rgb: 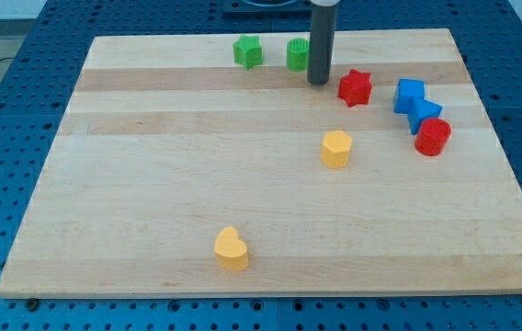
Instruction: Push the green circle into green star
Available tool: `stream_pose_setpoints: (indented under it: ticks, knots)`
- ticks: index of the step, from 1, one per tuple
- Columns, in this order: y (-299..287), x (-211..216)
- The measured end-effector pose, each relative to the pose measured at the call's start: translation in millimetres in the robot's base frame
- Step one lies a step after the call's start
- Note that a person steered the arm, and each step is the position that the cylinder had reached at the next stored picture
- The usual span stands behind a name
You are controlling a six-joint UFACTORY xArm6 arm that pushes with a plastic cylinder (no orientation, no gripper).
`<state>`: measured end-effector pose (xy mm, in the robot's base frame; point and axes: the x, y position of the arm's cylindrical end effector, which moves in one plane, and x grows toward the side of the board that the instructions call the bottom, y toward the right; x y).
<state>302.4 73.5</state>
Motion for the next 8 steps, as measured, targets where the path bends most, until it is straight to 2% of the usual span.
stream_pose_setpoints:
  ticks: [3,4,5,6,7,8]
  knots:
    - [21.5,-37.3]
    - [14.1,-48.5]
    - [-20.4,-58.5]
    - [-48.0,-61.6]
    - [-43.4,-60.0]
    - [-20.4,-31.7]
